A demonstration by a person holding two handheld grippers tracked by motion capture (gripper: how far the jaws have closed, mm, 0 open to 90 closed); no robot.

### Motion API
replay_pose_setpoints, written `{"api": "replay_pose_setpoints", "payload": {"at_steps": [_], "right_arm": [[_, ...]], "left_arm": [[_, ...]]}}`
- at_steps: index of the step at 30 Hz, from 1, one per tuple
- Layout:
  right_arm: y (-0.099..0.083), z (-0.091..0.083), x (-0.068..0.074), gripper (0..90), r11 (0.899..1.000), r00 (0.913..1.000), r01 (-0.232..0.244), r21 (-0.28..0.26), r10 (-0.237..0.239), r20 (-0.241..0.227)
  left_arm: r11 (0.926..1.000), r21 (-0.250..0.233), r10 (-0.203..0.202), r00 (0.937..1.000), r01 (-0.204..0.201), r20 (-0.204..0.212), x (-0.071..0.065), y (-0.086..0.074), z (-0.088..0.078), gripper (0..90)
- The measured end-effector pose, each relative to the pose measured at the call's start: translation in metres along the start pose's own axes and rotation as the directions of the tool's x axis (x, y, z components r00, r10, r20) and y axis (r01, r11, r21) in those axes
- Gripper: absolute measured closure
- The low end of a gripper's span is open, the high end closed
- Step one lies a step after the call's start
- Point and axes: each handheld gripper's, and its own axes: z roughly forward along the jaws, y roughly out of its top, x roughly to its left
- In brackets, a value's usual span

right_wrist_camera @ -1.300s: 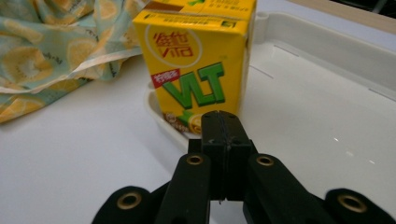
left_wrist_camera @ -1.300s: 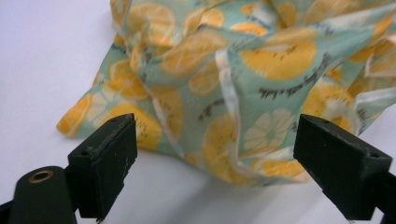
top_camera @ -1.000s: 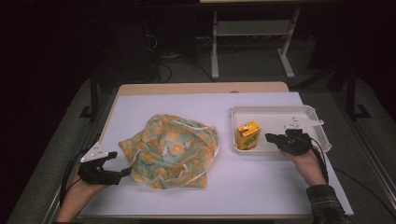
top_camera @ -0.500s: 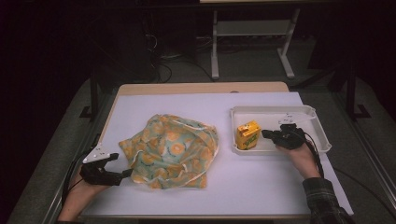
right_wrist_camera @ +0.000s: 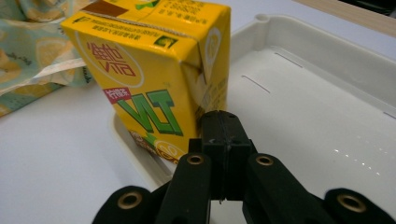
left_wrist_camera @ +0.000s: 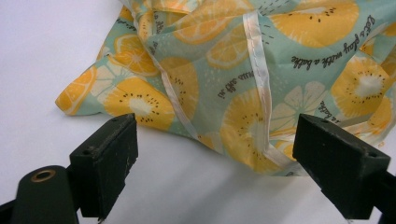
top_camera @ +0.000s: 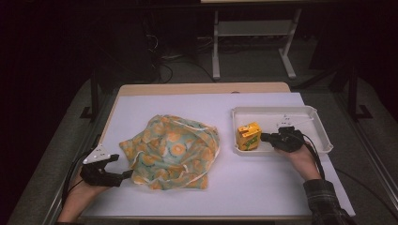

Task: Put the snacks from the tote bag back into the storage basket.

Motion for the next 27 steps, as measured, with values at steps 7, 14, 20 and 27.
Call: {"api": "replay_pose_setpoints", "payload": {"at_steps": [7,14,20,27], "right_arm": [[-0.001,-0.002,0.004,89.9,1.0,0.9999,0.01,0.01,-0.01,-0.01],[-0.004,-0.006,0.007,89.9,1.0,0.9997,0.014,0.016,-0.014,-0.019],[-0.005,-0.01,0.012,89.8,0.999,0.9995,0.024,0.028,-0.023,-0.019],[-0.006,-0.011,0.014,87.3,0.999,0.9996,0.027,0.033,-0.027,-0.005]], "left_arm": [[0.9999,0.01,0.006,1.0,-0.006,0.001,0.001,0.0,-0.001,13.7],[0.9998,0.022,-0.004,0.9999,0.004,0.011,0.003,-0.001,0.0,13.6],[0.9997,0.022,-0.009,0.9998,0.009,0.018,0.003,-0.001,0.001,13.5],[0.9995,0.033,-0.001,0.9997,0.0,0.024,0.002,-0.001,0.002,13.5]]}}
